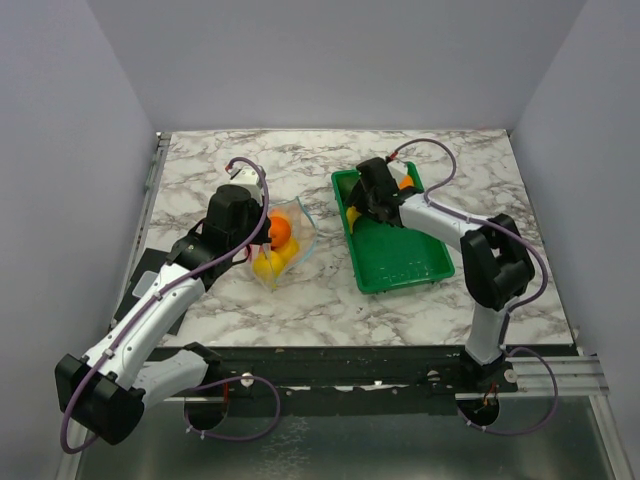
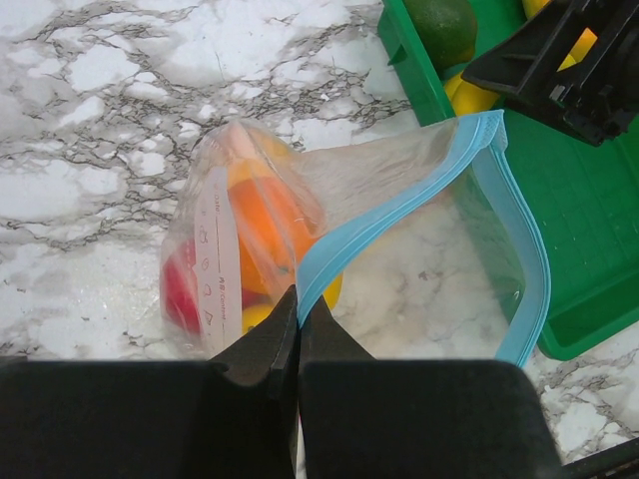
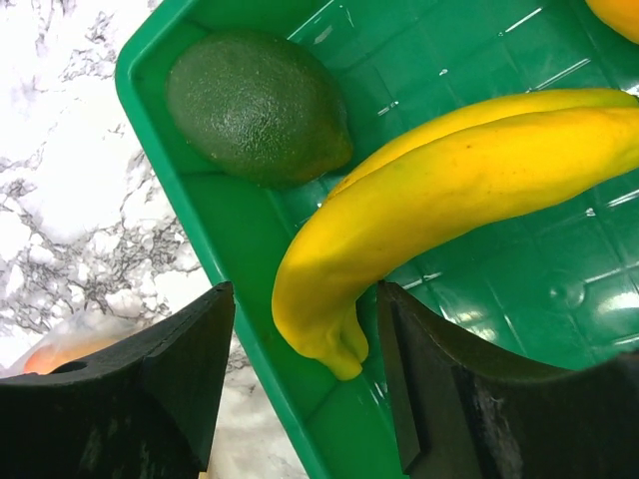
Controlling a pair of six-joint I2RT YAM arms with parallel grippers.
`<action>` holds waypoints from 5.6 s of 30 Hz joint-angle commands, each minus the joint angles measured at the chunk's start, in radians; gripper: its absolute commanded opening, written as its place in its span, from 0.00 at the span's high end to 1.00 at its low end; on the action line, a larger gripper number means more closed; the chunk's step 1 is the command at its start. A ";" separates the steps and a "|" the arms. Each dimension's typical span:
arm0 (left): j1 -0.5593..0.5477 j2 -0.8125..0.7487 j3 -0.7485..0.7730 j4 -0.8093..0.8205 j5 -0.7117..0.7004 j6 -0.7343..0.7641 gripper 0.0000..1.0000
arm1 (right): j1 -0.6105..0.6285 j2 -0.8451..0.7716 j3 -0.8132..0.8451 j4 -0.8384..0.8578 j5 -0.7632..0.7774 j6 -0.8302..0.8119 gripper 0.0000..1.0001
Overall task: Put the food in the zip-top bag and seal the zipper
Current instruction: Pick up the fake fruit from the bin, then place the fake fruit in the zipper food storage bag.
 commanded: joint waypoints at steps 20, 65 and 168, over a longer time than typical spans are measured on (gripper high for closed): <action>0.005 0.006 -0.010 0.022 0.022 -0.001 1.00 | -0.043 0.008 -0.069 0.045 0.004 0.071 0.74; 0.007 -0.006 -0.010 0.020 -0.001 -0.003 1.00 | 0.053 -0.747 -0.278 0.173 -1.022 -0.363 0.99; 0.007 -0.024 -0.027 0.072 0.253 -0.014 1.00 | 0.291 -0.131 -0.095 0.267 -0.312 0.218 0.96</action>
